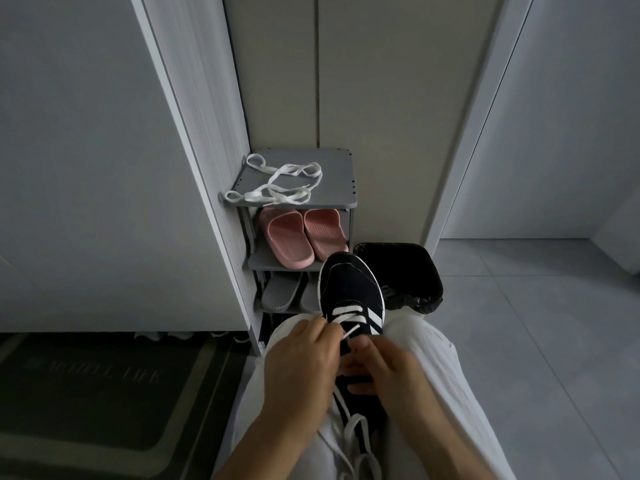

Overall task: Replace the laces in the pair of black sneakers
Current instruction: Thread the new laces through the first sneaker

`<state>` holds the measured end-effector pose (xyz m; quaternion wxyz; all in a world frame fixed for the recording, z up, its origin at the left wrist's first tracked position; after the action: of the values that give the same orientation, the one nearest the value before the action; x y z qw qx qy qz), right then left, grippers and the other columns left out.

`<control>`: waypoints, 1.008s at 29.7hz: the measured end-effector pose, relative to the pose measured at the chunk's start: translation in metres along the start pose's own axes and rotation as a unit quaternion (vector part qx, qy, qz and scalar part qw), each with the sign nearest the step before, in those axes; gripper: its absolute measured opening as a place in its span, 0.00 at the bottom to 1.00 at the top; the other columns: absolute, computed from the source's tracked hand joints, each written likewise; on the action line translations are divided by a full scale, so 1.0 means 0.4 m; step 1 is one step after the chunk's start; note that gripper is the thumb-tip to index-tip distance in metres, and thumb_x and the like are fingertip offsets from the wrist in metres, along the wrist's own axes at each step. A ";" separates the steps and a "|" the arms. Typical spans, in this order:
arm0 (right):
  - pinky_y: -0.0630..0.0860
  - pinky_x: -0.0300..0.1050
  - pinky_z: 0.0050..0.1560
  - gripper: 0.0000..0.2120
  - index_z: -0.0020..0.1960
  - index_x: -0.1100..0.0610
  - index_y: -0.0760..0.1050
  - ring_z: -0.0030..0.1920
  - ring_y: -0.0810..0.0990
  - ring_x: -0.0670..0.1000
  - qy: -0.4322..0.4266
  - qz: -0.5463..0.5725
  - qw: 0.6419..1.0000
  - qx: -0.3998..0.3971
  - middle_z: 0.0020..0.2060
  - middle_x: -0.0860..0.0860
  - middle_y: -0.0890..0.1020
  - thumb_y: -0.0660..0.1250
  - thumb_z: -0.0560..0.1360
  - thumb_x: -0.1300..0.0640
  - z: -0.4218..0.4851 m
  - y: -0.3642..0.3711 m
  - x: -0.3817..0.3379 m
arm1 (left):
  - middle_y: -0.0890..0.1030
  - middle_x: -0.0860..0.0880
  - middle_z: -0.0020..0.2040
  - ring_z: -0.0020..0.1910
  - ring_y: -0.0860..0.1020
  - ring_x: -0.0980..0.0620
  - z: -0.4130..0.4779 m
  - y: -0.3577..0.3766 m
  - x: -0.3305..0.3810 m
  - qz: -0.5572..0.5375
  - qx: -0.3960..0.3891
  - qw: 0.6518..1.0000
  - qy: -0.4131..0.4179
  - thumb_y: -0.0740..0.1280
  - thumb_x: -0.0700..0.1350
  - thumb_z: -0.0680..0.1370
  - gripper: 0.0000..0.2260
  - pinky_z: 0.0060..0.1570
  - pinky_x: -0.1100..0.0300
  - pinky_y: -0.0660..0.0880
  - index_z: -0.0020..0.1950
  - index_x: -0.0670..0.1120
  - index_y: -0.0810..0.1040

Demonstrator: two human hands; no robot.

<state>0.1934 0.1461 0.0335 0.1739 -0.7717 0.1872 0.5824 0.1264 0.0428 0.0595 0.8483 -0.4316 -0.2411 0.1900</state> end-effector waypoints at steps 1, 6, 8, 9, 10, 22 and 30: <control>0.79 0.43 0.37 0.10 0.44 0.58 0.78 0.39 0.83 0.50 0.016 0.045 0.999 -0.007 0.36 0.53 0.84 0.61 0.78 0.55 0.005 0.003 -0.009 | 0.76 0.54 0.32 0.29 0.74 0.57 -0.010 -0.004 0.000 0.002 -0.006 1.000 0.020 0.79 0.39 0.58 0.13 0.22 0.67 0.67 0.35 0.48 0.78; 0.78 0.38 0.33 0.07 0.46 0.64 0.77 0.34 0.80 0.49 0.091 0.141 0.985 -0.040 0.35 0.57 0.81 0.66 0.75 0.60 0.014 0.008 -0.027 | 0.71 0.60 0.35 0.33 0.72 0.63 -0.075 0.010 -0.038 -0.095 -0.099 0.990 0.013 0.64 0.52 0.71 0.03 0.28 0.76 0.62 0.41 0.55 0.74; 0.76 0.36 0.32 0.04 0.42 0.62 0.77 0.32 0.79 0.47 0.100 0.150 0.982 -0.052 0.34 0.56 0.81 0.66 0.74 0.62 0.012 0.009 -0.028 | 0.75 0.60 0.35 0.35 0.75 0.62 -0.084 0.002 -0.059 -0.223 -0.102 0.965 -0.090 0.65 0.54 0.73 0.03 0.31 0.74 0.68 0.42 0.56 0.74; 0.75 0.35 0.32 0.05 0.39 0.60 0.78 0.31 0.79 0.46 0.100 0.159 0.980 -0.060 0.33 0.55 0.81 0.66 0.74 0.63 0.009 0.011 -0.030 | 0.78 0.59 0.37 0.36 0.76 0.60 -0.080 -0.003 -0.069 -0.283 -0.093 0.943 -0.152 0.67 0.51 0.74 0.03 0.34 0.72 0.70 0.41 0.57 0.75; 0.73 0.34 0.31 0.07 0.37 0.59 0.78 0.30 0.78 0.46 0.094 0.166 0.979 -0.069 0.31 0.54 0.81 0.66 0.74 0.63 0.006 0.016 -0.033 | 0.80 0.59 0.40 0.37 0.77 0.58 -0.070 -0.009 -0.077 -0.325 -0.080 0.920 -0.202 0.68 0.47 0.75 0.04 0.36 0.71 0.71 0.42 0.56 0.76; 0.71 0.36 0.34 0.06 0.45 0.63 0.78 0.33 0.77 0.45 0.055 0.100 0.985 -0.129 0.32 0.52 0.81 0.64 0.76 0.62 -0.027 0.017 -0.028 | 0.76 0.47 0.31 0.29 0.70 0.54 -0.046 0.005 -0.057 -0.601 -0.249 0.616 -0.445 0.70 0.47 0.69 0.10 0.30 0.62 0.62 0.46 0.44 0.84; 0.66 0.34 0.28 0.13 0.36 0.55 0.81 0.26 0.70 0.42 0.044 -0.018 0.995 -0.092 0.29 0.50 0.78 0.63 0.76 0.63 -0.021 0.011 -0.012 | 0.79 0.48 0.31 0.31 0.75 0.56 -0.041 0.001 -0.062 -0.626 -0.211 0.615 -0.431 0.72 0.40 0.64 0.06 0.35 0.65 0.69 0.40 0.42 0.82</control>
<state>0.1969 0.1385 0.0399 0.1043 -0.8127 0.1268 0.5591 0.1157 0.0192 0.0447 0.4454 -0.2115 -0.8241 -0.2788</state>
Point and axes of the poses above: each hand's wrist, its own z-axis towards the middle knuckle, its own y-axis out of the palm, x = y × z, the point moved 2 cm from there along z, towards the middle knuckle
